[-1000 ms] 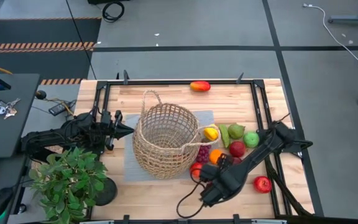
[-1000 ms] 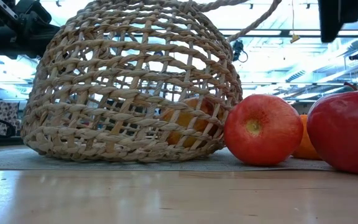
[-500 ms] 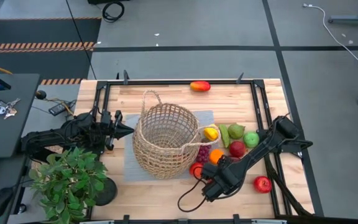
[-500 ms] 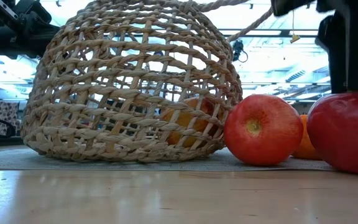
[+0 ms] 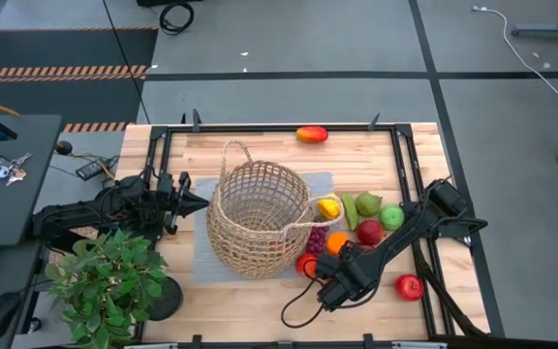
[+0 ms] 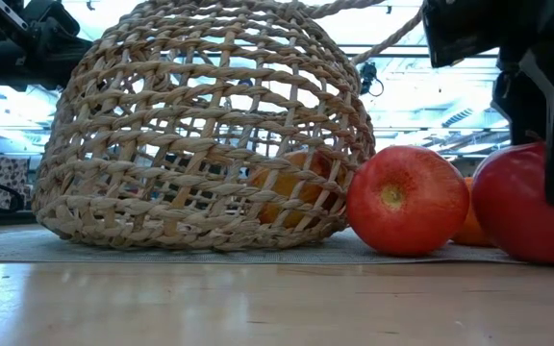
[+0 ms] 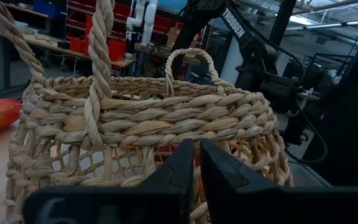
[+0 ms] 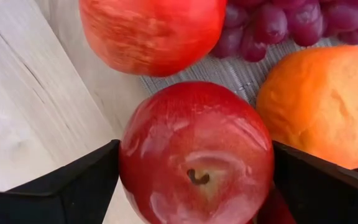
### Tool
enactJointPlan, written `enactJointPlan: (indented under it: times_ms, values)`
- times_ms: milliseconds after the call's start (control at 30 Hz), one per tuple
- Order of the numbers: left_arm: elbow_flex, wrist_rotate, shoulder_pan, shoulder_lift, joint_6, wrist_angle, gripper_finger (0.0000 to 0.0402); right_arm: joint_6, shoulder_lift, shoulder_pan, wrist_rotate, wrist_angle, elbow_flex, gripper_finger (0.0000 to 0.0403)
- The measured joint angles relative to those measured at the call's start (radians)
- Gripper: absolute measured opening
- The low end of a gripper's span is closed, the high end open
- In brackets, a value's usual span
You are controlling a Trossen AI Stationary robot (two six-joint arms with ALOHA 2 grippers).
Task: Build produce basket
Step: Put the red apple into the basket
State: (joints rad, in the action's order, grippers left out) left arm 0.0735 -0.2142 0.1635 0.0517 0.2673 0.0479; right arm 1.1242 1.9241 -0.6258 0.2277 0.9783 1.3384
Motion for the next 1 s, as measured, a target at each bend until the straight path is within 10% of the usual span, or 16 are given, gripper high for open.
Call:
enactJointPlan:
  times_ms: [600, 1000]
  values:
    - [0.0, 0.0, 0.0, 0.0, 0.0, 0.0, 0.0033, -0.002, -0.124, 0.009, 0.044, -0.014, -0.006, 0.0377]
    - [0.0, 0.0, 0.0, 0.0, 0.0, 0.0, 0.0036, -0.208, -0.332, 0.016, 0.226, -0.451, -0.005, 0.0376]
